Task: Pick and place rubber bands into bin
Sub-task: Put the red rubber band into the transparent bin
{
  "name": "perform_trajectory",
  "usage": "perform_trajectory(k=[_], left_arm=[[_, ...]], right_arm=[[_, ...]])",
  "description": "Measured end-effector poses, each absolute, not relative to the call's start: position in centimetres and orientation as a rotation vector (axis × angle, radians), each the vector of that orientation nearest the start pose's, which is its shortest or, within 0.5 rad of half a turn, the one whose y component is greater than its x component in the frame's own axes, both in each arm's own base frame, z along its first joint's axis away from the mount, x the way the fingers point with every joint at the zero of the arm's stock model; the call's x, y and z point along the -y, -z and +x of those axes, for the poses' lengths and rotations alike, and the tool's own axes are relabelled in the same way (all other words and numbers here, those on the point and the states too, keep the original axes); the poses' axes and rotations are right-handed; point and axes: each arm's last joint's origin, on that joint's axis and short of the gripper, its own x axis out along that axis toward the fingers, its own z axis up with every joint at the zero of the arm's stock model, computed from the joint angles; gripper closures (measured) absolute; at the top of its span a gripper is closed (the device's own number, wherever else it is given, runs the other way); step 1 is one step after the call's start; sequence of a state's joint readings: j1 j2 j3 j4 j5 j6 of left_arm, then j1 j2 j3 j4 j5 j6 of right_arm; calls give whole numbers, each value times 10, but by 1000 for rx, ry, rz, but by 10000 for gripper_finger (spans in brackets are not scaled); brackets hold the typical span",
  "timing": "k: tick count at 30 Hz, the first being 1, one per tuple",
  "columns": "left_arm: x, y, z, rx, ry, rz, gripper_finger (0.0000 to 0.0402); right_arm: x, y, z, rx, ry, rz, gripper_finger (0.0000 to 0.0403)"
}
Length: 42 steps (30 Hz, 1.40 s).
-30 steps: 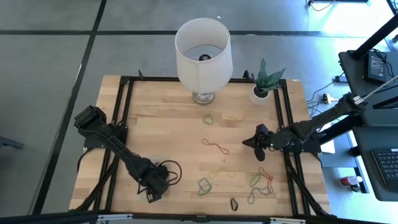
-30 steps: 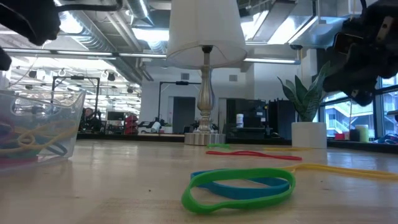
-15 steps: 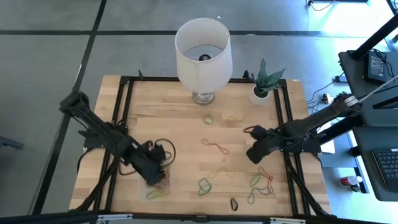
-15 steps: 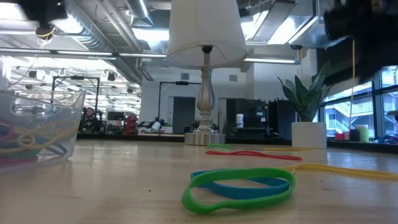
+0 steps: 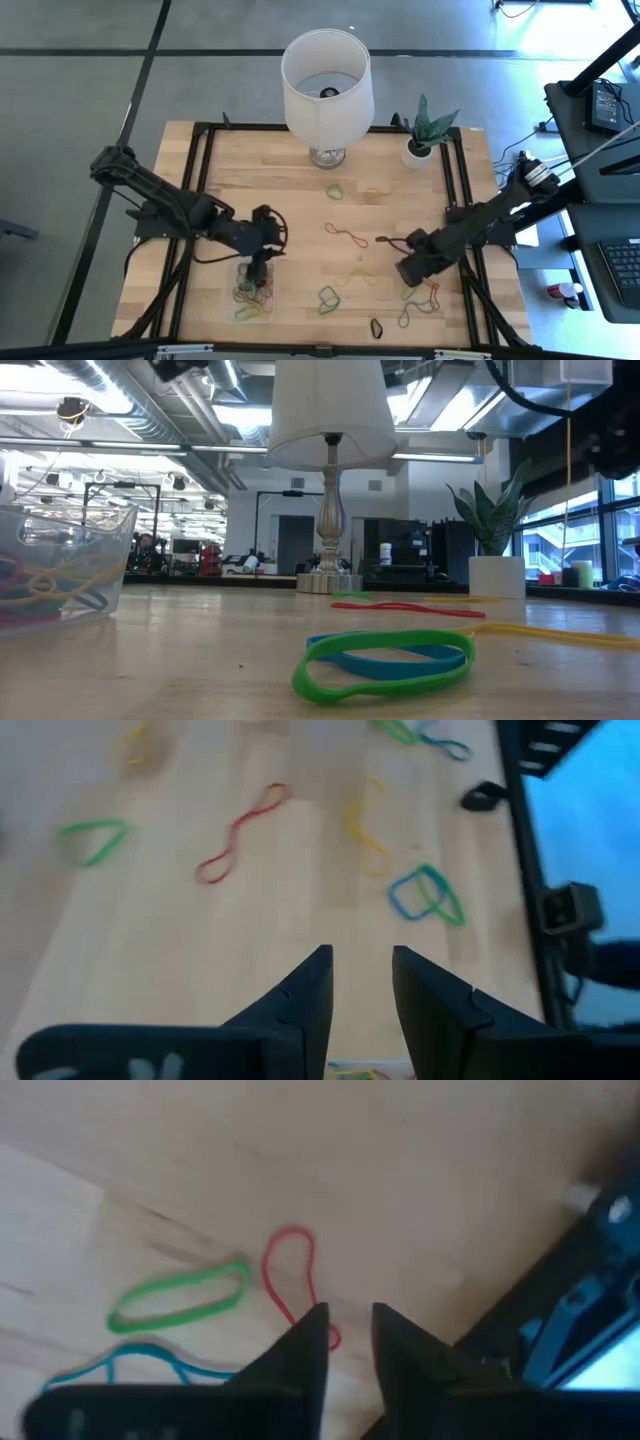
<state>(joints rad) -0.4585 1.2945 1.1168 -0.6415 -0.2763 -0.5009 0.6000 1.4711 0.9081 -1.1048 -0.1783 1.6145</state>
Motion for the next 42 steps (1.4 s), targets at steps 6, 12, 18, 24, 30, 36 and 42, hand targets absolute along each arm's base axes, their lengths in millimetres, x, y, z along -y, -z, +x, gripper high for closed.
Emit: perform_trajectory(k=[6, 12, 18, 24, 30, 36, 42], left_arm=[[117, -300, 262, -704, 103, -100, 302], [119, -296, 270, -682, 128, -42, 311], [118, -271, 266, -647, 167, -53, 316], [110, -237, 248, -615, 168, -164, 324], [100, -238, 221, -542, 185, -198, 336], [83, -252, 189, -420, 147, -167, 349], [66, -252, 158, -397, 76, -117, 360]], right_arm=[[-147, -178, 177, -1619, 842, 836, 244], [-155, -150, 160, -1655, 853, 952, 203], [-163, -141, 150, -1654, 876, 1014, 201], [-173, -133, 149, -1636, 918, 1062, 239], [-181, -125, 154, -1633, 925, 1050, 353], [-187, -157, 158, -1621, 1013, 965, 392], [-201, -226, 174, -1475, 1044, 884, 399]])
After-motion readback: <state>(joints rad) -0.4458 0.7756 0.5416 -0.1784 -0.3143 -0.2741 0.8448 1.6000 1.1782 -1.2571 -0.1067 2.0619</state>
